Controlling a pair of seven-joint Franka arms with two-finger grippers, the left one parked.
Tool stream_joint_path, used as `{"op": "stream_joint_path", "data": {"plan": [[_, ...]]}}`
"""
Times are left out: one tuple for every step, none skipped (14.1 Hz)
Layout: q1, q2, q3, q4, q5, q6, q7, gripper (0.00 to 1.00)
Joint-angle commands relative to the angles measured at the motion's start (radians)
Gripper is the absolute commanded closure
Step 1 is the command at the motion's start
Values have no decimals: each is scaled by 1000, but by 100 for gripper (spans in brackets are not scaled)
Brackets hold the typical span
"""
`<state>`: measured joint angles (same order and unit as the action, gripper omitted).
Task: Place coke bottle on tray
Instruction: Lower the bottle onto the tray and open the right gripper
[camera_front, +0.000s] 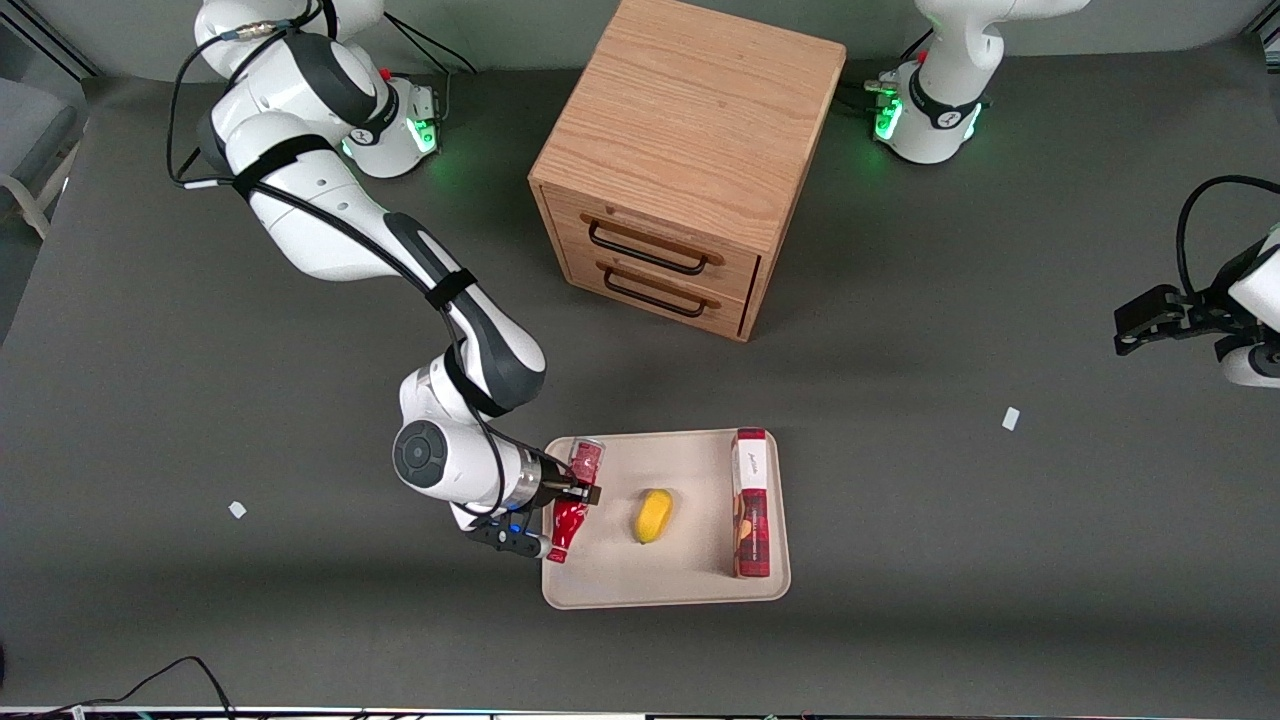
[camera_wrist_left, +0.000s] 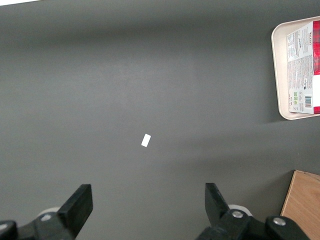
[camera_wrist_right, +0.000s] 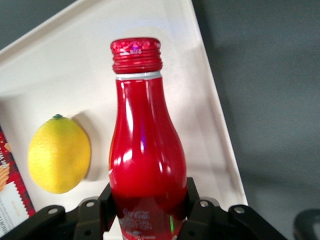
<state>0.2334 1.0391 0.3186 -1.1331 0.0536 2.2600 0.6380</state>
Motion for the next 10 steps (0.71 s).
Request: {"op": "stream_joint_path", "data": {"plan": [[11,33,-7,46,-15,15,31,100],[11,35,-15,47,-23,16,29,100],[11,36,-21,47,-27,16,29,100],[11,36,-21,47,-28,16,29,100],[11,36,-21,47,-28,16,31,75],[11,36,-21,47,-29,16,31,1],[12,35,-23,47,-32,16,31,0],[12,35,-23,47,-35,16,31,0],[12,35,-23,47,-43,16,32,0],[12,35,-23,46,-46,16,31,0]]}}
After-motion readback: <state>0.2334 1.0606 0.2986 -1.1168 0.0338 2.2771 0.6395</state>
